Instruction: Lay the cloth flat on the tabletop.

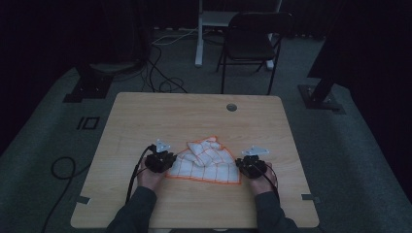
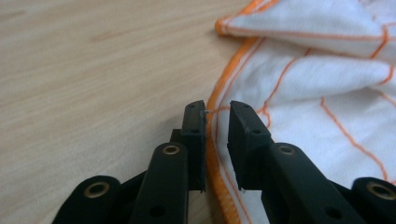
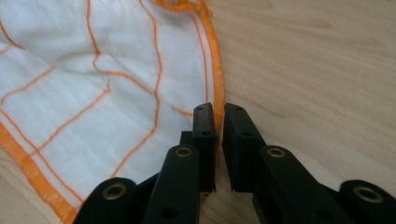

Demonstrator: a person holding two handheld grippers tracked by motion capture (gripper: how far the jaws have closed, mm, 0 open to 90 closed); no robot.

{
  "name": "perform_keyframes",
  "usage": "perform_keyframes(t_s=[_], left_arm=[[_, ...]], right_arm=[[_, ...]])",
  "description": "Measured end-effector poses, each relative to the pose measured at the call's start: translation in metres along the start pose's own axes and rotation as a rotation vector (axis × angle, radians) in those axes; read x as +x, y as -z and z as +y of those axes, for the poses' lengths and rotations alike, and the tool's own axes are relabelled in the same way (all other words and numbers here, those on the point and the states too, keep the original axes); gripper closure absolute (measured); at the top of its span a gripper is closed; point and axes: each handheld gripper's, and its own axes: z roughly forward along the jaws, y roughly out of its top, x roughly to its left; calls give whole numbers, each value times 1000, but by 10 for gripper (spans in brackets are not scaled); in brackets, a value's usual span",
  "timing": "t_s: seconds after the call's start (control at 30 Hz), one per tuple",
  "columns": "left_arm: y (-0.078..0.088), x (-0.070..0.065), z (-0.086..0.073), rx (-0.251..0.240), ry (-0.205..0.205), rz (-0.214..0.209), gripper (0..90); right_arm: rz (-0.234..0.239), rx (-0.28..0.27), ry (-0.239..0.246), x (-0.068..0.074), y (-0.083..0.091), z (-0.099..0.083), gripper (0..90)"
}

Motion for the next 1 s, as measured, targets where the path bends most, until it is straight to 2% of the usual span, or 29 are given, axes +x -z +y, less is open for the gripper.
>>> perform_keyframes(t_s=[0.3, 0.6, 0.77, 1.0], left_arm=[[-5, -4, 15, -25, 2, 1, 747], [-19, -8, 26, -13, -15, -6, 727], [-29, -7, 27, 10, -12, -11, 717], [-35, -7, 28, 19, -10, -15, 669]], right_arm=[[20, -34, 17, 5, -4, 11, 795], [24, -48, 30, 9, -13, 19, 785], [20, -45, 18, 5, -20, 22, 751], [24, -39, 30, 2, -29, 33, 643]])
